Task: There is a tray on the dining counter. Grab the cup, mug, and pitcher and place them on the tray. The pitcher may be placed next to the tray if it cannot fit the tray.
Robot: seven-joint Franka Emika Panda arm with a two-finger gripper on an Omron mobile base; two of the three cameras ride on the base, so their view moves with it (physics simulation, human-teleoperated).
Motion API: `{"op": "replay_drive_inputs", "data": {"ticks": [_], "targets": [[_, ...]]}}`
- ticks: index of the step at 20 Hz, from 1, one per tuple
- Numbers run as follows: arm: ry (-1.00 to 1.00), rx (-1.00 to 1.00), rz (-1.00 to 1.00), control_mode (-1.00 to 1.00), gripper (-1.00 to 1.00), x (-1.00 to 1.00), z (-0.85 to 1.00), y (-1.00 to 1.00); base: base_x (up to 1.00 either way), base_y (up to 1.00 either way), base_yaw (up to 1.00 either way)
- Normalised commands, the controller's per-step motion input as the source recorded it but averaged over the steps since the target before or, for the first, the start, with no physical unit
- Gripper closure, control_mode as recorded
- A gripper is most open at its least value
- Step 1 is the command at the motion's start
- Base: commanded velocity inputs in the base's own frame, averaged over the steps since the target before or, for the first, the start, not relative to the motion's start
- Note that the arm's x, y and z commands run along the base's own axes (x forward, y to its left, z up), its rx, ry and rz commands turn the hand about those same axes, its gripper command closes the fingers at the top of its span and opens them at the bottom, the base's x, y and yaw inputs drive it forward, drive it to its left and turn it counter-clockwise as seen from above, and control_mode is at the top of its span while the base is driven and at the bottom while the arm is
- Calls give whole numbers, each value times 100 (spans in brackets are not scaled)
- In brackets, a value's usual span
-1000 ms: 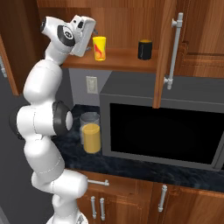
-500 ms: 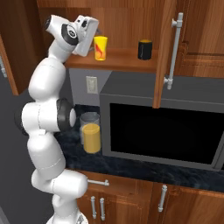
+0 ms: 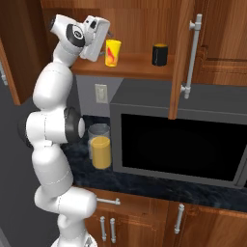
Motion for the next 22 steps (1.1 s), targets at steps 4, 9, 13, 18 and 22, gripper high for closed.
{"op": "replay_drive_inputs", "data": {"ticks": [4,9,13,18,22], "targets": [[5,0,-7,-100,-100,0,0,0,0,0,0],[7,0,-6,-100,-100,-1,0,0,0,0,0],[10,0,-8,-100,-100,-8,0,0,0,0,0],[10,0,-9,-100,-100,-19,-5,0,0,0,0],[7,0,-10,-100,-100,-33,-15,0,0,0,0]]}}
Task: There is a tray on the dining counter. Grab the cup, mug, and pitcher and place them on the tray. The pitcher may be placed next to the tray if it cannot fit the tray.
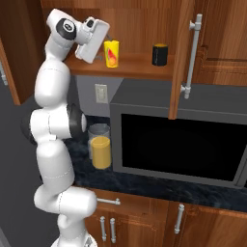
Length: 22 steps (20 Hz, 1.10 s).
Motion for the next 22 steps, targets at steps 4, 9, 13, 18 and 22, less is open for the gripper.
{"op": "replay_drive_inputs", "data": {"ticks": [4,9,13,18,22], "targets": [[5,0,-10,-100,-100,-36,-17,0,0,0,0],[7,0,-7,-100,-100,-19,-16,0,0,0,0],[7,0,0,-100,-100,0,-8,0,0,0,0],[9,1,1,-100,-100,2,-12,0,0,0,0],[16,15,10,-100,-100,13,-27,0,0,0,0]]}}
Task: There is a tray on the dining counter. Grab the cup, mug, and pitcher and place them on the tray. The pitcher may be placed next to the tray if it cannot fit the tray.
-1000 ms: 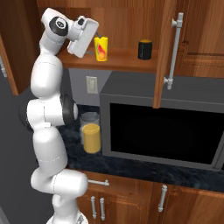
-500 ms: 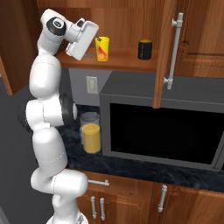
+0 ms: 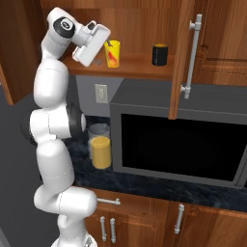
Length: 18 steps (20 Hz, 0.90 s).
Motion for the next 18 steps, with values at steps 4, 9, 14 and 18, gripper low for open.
{"op": "replay_drive_inputs", "data": {"ticks": [4,9,14,18], "targets": [[16,23,9,-100,-100,18,-30,0,0,0,0],[13,21,8,-100,-100,22,-30,0,0,0,0],[9,15,6,-100,100,12,-35,5,0,0,0],[0,2,0,-100,100,0,-7,0,0,0,0]]}}
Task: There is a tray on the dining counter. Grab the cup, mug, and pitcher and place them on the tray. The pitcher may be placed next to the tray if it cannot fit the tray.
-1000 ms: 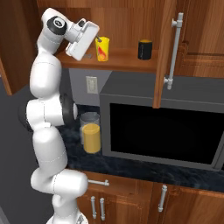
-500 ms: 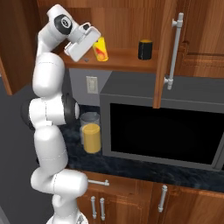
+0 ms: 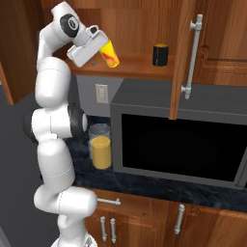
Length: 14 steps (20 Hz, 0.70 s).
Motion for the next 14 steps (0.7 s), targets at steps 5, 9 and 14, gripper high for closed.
{"op": "replay_drive_inputs", "data": {"ticks": [5,9,14], "targets": [[-3,0,0,-100,100,-11,0,-3,0,0,0],[-1,0,-1,-100,100,-11,0,-9,0,0,0],[0,0,-6,-100,100,-25,-2,-22,0,0,0]]}}
